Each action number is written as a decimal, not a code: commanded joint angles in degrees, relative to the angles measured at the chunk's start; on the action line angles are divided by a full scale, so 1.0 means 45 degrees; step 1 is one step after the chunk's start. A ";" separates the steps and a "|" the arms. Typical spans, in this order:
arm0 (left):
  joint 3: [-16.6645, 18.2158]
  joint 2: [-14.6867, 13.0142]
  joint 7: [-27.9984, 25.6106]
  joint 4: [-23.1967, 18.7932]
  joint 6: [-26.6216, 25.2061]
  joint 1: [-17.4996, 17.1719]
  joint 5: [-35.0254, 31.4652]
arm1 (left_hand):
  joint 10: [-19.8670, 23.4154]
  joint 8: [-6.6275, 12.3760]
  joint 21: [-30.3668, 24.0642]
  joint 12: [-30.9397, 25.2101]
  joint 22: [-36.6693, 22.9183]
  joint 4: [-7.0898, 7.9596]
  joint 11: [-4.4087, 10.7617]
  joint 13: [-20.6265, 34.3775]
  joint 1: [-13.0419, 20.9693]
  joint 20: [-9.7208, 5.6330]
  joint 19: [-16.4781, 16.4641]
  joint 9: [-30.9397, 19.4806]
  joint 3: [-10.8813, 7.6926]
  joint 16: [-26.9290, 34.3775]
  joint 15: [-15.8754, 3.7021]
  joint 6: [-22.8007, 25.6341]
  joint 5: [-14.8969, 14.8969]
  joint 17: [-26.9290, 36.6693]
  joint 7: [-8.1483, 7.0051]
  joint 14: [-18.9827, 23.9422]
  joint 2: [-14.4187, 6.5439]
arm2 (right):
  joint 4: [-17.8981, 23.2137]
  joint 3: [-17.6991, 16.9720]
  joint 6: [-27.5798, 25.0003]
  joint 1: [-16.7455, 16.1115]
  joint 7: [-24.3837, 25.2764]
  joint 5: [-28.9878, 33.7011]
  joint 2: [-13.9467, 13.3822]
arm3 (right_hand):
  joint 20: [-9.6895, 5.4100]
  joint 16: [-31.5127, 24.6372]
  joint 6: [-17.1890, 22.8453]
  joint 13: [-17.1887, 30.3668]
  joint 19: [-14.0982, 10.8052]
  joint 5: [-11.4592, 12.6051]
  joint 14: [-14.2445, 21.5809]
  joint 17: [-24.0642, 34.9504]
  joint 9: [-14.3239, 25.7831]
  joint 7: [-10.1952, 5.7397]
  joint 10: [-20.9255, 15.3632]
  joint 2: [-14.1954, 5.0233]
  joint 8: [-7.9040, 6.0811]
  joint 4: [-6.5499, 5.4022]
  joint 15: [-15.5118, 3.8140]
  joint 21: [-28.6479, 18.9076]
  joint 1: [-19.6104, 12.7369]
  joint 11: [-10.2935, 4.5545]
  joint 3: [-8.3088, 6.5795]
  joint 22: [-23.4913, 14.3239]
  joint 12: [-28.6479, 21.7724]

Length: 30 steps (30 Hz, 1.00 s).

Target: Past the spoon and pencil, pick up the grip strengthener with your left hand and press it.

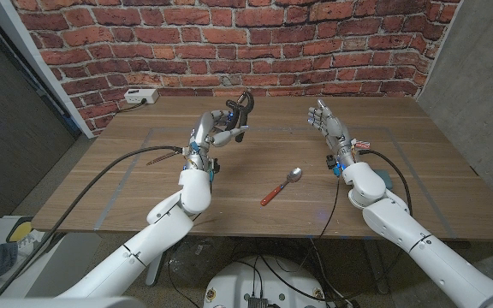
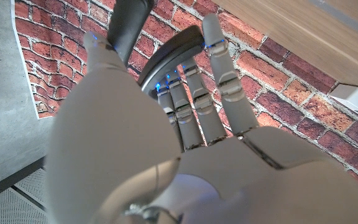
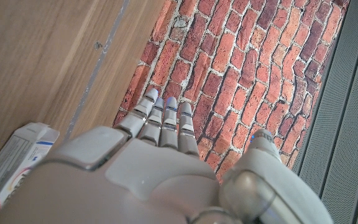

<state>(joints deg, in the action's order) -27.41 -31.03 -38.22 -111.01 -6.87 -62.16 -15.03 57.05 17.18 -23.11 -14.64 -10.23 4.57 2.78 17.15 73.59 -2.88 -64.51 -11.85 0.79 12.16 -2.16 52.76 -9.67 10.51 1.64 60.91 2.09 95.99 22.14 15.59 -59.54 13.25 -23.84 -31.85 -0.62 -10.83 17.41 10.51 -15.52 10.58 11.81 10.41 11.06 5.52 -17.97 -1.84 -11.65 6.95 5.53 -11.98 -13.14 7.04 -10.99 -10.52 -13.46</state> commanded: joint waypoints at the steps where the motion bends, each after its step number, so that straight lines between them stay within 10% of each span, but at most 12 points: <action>1: 0.0346 -0.0424 0.0530 0.0106 0.0956 -0.0103 0.0669 | 0.0311 -0.0061 -0.0088 0.0016 -0.0011 -0.2933 0.0185 0.0066 0.1820 -0.1177 -0.1244 -0.0066 -0.5286 0.0004 -0.2144 0.0906 -0.0076 0.0061 0.0651 0.1894 -0.1754 | 0.0213 -0.0066 0.0032 -0.0257 0.0065 -0.0032 -0.0080 | 0.0014 0.0007 0.0075 0.0058 -0.0093 -0.0020 0.0079 0.0041 0.0032 -0.0006 -0.0074 -0.0096 0.0022 -0.0008 -0.0020 0.0039 -0.0072 -0.0026 0.0045 -0.0022 0.0063; 30: 0.1663 -0.1756 0.4090 0.2422 0.5083 0.0512 0.4016 | 0.0274 -0.0169 0.0005 0.0105 0.0029 -0.2799 0.0386 0.0263 0.1658 -0.1211 -0.1108 -0.0098 -0.5444 -0.0093 -0.2155 0.0878 -0.0064 0.0082 0.0508 0.1808 -0.1749 | 0.0685 0.0042 0.0020 -0.0696 0.0434 0.0329 0.0001 | 0.0017 0.0013 0.0084 0.0059 -0.0103 -0.0020 0.0083 0.0042 0.0033 -0.0013 -0.0079 -0.0102 0.0023 -0.0006 -0.0025 0.0045 -0.0081 -0.0054 0.0053 -0.0023 0.0088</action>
<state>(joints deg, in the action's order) -20.90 -37.58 -25.37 -104.03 9.90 -61.33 -1.22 57.07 16.04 -23.10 -14.13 -10.12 4.57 3.12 17.99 73.58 -2.99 -64.58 -12.15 0.79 11.83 -2.17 53.32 -9.75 10.55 1.67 60.90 2.08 98.74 22.14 15.51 -62.15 14.90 -22.70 -32.09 -0.62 -10.83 17.40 10.50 -15.52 10.58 11.81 10.41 11.06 5.52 -17.97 -1.84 -11.65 6.95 5.53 -11.98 -13.14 7.03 -10.99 -10.53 -13.03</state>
